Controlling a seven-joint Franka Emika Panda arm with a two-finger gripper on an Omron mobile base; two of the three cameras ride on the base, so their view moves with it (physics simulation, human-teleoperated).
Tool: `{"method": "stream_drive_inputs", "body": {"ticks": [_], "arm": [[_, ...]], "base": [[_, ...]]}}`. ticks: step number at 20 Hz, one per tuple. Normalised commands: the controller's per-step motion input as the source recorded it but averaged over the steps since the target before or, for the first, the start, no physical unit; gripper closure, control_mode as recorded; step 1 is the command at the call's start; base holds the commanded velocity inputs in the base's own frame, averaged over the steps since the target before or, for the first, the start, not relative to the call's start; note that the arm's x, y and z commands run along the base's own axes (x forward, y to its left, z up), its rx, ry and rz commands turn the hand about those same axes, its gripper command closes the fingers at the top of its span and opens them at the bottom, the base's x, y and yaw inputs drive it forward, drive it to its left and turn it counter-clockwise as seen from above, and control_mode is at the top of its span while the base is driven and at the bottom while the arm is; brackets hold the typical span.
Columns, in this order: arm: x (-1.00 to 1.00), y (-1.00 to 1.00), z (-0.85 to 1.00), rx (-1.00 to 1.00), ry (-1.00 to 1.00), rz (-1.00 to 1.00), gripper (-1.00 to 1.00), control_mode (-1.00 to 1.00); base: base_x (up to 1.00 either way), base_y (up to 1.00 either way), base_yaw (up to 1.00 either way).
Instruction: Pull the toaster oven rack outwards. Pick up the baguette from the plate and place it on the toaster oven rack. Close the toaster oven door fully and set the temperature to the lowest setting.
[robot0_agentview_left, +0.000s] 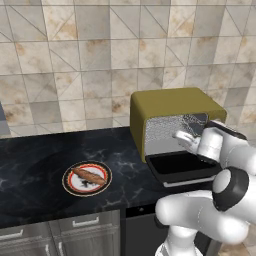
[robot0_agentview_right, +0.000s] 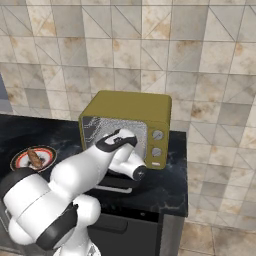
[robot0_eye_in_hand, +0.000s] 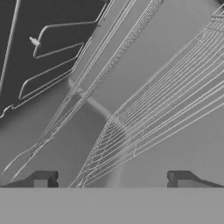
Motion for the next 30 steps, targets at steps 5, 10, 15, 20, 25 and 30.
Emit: {"method": "stream_drive_inputs", "body": {"ticks": [5,10,15,20,25,30], "arm": [[0.22,0.0,-0.27,0.0,0.11,-0.09,-1.0,-1.0],[0.08,-0.01,-0.36,0.0,0.09,-0.03,-1.0,-1.0],[0.0,-0.05,-0.4,0.0,0.02,0.0,-1.0,-1.0],[0.0,-0.03,-0.44,0.0,0.0,0.0,-1.0,-1.0],[0.0,-0.05,-0.5,0.0,-0.02,0.0,-1.0,-1.0],[0.0,-0.05,-0.67,0.0,-0.09,0.0,-1.0,-1.0]], "base": [[0.0,0.0,0.0],[0.0,0.0,0.0],[0.0,0.0,0.0],[0.0,0.0,0.0],[0.0,0.0,0.0],[0.0,0.0,0.0]]}}
